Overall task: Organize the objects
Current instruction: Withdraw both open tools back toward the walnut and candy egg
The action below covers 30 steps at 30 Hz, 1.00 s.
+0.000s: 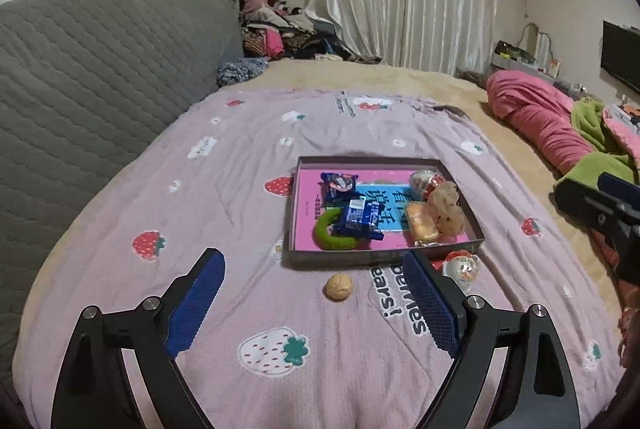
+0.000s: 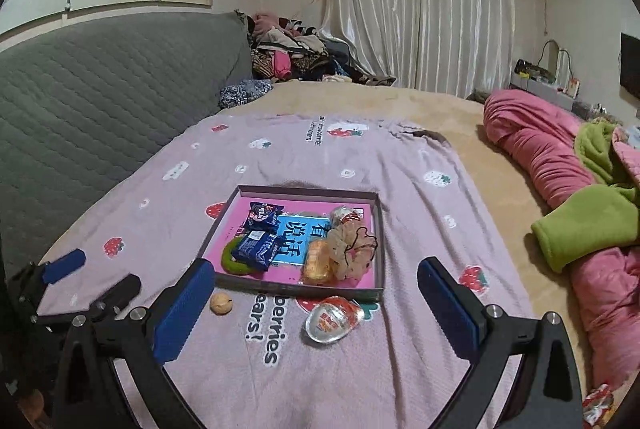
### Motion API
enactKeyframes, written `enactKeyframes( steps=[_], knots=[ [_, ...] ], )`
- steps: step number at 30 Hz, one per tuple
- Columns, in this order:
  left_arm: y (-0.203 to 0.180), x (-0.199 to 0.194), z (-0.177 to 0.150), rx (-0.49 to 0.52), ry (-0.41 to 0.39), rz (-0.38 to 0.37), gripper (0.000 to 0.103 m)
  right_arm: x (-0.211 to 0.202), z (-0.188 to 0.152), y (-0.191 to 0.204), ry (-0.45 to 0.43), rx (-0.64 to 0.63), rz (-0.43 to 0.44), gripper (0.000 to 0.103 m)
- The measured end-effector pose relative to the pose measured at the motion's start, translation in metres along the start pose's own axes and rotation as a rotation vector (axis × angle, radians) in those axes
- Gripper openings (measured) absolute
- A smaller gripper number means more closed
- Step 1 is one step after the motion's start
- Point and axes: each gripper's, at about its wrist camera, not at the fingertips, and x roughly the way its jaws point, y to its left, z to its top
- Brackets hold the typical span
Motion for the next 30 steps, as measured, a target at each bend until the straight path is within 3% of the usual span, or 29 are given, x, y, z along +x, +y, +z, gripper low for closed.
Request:
enactKeyframes(
  steps=[17,30],
  knots=[
    [0.006,-0.059,-0.022,-0.023,-0.011,-0.005,0.091,-0.045,-0.029,0.006,0.014,-0.013,-0.018,0.102],
    [-0.001,-0.078,-0.041,-0.002,-0.002,-0.012,0.091,-0.066,-0.054,0.003,0.021,-0.015,-0.031,0.102]
  ],
)
